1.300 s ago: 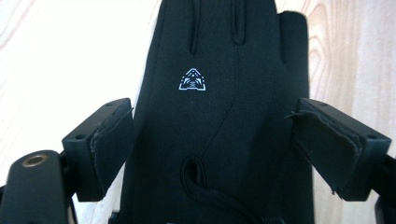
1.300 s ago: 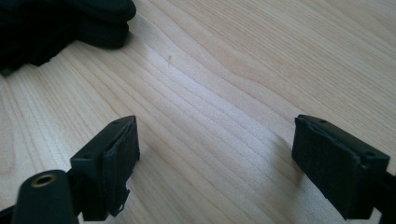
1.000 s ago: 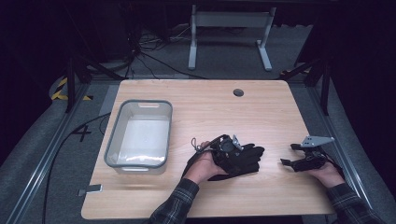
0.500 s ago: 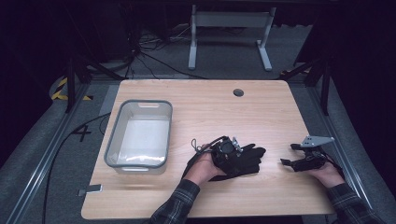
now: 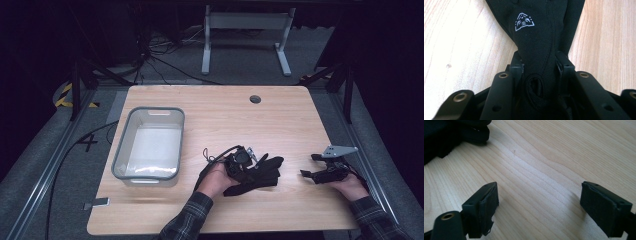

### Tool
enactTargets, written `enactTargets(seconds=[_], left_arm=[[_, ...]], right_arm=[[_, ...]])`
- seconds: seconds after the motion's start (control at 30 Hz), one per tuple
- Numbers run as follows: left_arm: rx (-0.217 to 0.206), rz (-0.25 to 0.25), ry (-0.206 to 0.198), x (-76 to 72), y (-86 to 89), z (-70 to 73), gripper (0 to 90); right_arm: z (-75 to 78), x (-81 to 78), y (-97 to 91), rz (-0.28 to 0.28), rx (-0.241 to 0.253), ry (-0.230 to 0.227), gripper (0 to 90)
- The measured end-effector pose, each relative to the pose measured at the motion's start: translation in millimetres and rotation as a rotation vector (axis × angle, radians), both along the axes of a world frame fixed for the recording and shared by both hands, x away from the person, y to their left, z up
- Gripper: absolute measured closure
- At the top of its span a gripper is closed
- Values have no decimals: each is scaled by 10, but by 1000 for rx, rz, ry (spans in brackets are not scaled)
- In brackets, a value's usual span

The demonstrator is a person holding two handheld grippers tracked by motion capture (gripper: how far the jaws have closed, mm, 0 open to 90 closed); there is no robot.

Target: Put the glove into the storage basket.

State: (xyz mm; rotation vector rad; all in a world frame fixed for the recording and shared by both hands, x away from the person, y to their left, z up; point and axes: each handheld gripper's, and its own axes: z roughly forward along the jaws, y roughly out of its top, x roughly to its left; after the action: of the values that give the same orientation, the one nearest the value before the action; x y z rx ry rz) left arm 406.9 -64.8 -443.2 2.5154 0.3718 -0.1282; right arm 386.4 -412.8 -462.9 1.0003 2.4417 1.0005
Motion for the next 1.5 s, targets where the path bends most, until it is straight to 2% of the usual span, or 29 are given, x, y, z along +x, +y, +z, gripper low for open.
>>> enactTargets(seconds=[0.27,0.43,0.47,0.67,1.03,1.37,1.5], left_arm=[[-14,44,-4,-29,55,139,673],[-43,110,-13,-19,171,317,673],[-43,110,-13,-19,171,317,672],[-69,171,-35,15,379,504,672],[-98,249,-61,38,675,746,672],[-109,326,-72,46,939,874,671],[-104,356,-88,57,1049,903,672]], right_arm=[[0,0,0,0,0,0,158],[0,0,0,1,0,0,157],[0,0,0,1,0,0,157],[0,0,0,2,1,1,157],[0,0,0,1,0,0,157],[0,1,1,1,1,1,157],[-1,2,2,0,1,0,157]])
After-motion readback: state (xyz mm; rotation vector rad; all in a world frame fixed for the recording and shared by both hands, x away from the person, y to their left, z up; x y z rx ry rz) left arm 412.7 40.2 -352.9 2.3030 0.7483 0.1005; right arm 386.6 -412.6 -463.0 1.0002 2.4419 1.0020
